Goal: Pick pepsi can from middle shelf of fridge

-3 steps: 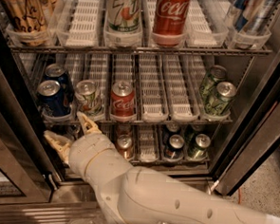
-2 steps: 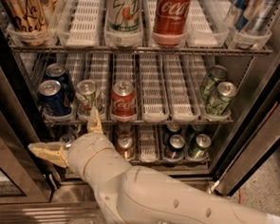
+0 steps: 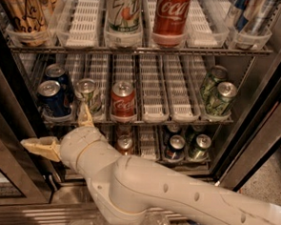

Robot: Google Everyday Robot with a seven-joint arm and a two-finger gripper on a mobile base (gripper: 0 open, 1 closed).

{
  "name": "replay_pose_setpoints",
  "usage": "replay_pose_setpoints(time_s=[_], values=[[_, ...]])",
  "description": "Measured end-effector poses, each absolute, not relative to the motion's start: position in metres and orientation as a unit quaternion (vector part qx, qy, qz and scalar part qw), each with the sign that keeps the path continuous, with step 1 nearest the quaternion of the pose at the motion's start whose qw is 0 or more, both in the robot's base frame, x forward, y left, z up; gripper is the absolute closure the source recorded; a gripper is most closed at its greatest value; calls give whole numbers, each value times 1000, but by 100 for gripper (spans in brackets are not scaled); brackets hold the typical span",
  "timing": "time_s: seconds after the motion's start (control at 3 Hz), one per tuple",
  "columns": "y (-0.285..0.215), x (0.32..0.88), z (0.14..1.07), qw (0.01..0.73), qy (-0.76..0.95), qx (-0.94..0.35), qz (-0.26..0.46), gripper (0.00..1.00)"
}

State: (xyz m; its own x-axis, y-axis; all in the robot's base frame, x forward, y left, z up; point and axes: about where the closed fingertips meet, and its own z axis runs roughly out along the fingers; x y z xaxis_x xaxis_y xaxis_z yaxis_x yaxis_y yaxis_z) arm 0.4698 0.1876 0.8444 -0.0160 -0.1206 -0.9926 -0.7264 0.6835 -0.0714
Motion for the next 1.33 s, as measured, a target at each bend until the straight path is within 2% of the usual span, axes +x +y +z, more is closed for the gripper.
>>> replay_pose_setpoints(time_s=[0.33,1.0,1.33], values=[[190,470,845,626,670,-317,244,16],[190,470,845,626,670,-317,244,48],[190,470,845,626,670,-317,244,37]])
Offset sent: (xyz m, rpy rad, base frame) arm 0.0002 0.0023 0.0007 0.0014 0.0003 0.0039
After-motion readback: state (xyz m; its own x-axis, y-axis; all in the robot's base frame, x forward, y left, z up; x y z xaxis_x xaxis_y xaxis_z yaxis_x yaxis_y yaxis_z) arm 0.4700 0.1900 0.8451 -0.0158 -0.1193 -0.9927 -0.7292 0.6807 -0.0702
